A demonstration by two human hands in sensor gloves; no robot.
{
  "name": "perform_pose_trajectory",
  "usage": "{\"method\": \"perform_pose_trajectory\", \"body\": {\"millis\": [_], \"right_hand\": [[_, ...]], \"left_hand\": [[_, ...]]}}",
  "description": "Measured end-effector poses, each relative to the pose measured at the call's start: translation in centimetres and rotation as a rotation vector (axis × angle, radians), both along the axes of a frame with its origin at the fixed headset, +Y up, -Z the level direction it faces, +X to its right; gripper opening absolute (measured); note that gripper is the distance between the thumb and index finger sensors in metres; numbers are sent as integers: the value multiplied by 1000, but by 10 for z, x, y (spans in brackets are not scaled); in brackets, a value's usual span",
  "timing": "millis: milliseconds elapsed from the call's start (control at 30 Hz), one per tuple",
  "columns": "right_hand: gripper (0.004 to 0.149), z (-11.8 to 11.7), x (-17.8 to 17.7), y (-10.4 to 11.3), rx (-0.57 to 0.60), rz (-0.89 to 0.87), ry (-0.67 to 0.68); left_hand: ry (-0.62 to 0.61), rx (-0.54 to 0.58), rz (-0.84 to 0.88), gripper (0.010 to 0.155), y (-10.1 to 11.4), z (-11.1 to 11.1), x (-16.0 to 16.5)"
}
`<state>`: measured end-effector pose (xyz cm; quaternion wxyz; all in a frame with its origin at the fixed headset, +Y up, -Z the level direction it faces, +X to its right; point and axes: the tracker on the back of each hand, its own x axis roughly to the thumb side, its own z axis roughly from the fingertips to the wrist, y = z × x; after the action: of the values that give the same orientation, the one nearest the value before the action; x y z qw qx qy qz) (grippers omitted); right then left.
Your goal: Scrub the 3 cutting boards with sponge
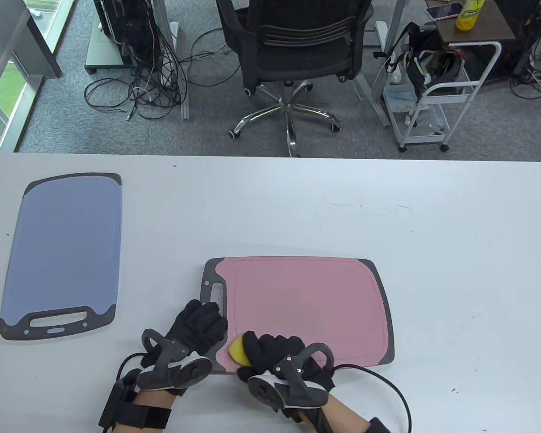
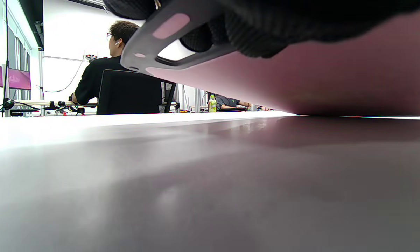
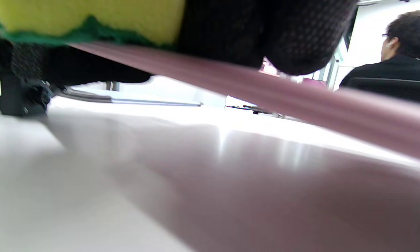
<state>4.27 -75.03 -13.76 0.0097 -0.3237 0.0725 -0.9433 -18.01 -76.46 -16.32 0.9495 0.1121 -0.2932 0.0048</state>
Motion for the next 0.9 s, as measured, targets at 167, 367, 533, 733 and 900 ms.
{"method": "perform_pose_trajectory", "body": {"millis": [167,367,533,733,900], "right_hand": [[73,-10,113,-17,-85,-6,-221],[71,-22,226,-27,-228,-25,-527],[71,-29,248,-20,-198,11,-596],[71,-38,264,-7,-209,-154,-616],[72,-35,271,1,-182,-194,-622]], "left_hand": [[31,-7,-15,42,0,-5,-1],[50,19,-132,44,0,-7,4],[72,54,-288,47,-3,-11,8],[84,107,-470,52,-9,-38,8],[111,121,-546,53,-7,-83,6]]}}
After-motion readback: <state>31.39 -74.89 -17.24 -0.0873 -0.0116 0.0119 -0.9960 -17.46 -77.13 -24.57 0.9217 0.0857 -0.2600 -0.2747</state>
